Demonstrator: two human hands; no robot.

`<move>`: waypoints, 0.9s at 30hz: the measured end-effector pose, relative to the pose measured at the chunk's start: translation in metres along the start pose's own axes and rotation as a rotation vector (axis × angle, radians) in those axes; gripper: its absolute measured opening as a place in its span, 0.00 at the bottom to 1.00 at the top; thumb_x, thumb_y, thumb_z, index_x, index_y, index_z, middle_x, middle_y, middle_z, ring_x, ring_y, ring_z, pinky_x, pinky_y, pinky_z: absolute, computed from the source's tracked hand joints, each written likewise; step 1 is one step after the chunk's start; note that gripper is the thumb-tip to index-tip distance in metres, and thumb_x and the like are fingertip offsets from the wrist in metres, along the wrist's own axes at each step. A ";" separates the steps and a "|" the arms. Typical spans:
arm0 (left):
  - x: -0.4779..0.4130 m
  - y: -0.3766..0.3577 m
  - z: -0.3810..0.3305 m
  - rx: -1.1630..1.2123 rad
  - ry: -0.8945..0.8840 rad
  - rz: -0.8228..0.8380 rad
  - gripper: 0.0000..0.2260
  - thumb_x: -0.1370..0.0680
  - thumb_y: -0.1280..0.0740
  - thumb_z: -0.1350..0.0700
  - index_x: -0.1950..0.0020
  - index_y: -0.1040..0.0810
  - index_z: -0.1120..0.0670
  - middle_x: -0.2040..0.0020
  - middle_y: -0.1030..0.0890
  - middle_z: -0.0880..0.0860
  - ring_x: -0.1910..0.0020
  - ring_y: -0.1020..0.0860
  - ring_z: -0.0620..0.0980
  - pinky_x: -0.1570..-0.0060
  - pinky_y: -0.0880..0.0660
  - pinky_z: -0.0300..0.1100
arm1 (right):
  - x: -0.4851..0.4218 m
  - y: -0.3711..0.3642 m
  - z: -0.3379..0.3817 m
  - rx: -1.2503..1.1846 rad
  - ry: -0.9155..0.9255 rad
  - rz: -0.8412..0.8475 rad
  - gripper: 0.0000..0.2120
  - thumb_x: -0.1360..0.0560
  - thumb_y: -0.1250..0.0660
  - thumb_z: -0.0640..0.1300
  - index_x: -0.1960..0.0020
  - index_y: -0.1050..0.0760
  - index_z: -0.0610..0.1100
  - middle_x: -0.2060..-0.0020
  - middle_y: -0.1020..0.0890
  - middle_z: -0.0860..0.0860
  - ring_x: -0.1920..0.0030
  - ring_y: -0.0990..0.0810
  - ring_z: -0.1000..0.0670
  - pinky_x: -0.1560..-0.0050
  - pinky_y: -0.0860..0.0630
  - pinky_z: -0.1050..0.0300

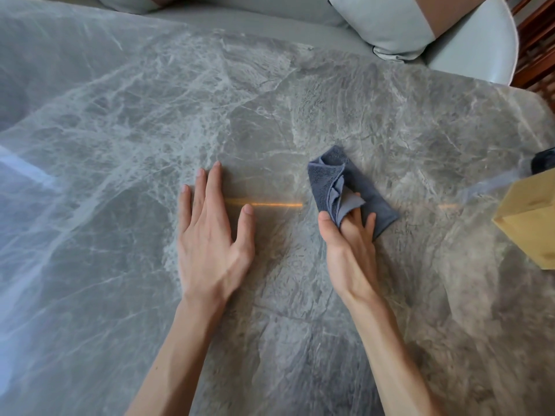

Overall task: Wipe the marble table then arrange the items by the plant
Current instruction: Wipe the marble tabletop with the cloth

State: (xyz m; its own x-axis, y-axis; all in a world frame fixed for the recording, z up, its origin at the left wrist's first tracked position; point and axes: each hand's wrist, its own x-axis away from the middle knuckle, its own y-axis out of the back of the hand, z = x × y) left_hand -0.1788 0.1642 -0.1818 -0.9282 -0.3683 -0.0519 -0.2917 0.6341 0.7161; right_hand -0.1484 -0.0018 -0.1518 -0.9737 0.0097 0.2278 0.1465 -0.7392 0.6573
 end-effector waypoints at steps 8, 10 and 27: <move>0.002 0.000 -0.002 0.063 0.006 -0.026 0.30 0.21 0.47 0.46 0.22 0.50 0.53 0.22 0.40 0.48 0.30 0.59 0.26 0.23 0.55 0.45 | 0.002 -0.012 -0.014 0.474 0.209 0.048 0.34 0.23 0.54 0.63 0.21 0.50 0.50 0.21 0.51 0.52 0.21 0.62 0.47 0.24 0.65 0.40; 0.003 0.001 -0.003 0.087 0.009 -0.018 0.30 0.21 0.47 0.46 0.22 0.51 0.53 0.22 0.40 0.47 0.36 0.64 0.19 0.23 0.53 0.46 | 0.005 -0.009 -0.013 0.572 0.240 0.091 0.40 0.27 0.61 0.72 0.21 0.52 0.52 0.20 0.56 0.51 0.22 0.65 0.46 0.24 0.64 0.37; 0.004 -0.001 0.002 0.145 0.022 -0.045 0.27 0.20 0.47 0.47 0.22 0.49 0.49 0.23 0.38 0.47 0.30 0.56 0.23 0.23 0.51 0.46 | -0.028 0.006 -0.035 0.858 0.216 -0.054 0.26 0.23 0.58 0.68 0.26 0.56 0.71 0.20 0.51 0.48 0.23 0.52 0.36 0.29 0.54 0.26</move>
State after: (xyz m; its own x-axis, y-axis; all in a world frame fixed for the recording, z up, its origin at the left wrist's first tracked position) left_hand -0.1827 0.1640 -0.1843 -0.9085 -0.4127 -0.0651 -0.3647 0.7073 0.6056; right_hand -0.1261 -0.0304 -0.1793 -0.9821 -0.1614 0.0973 0.0955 0.0189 0.9952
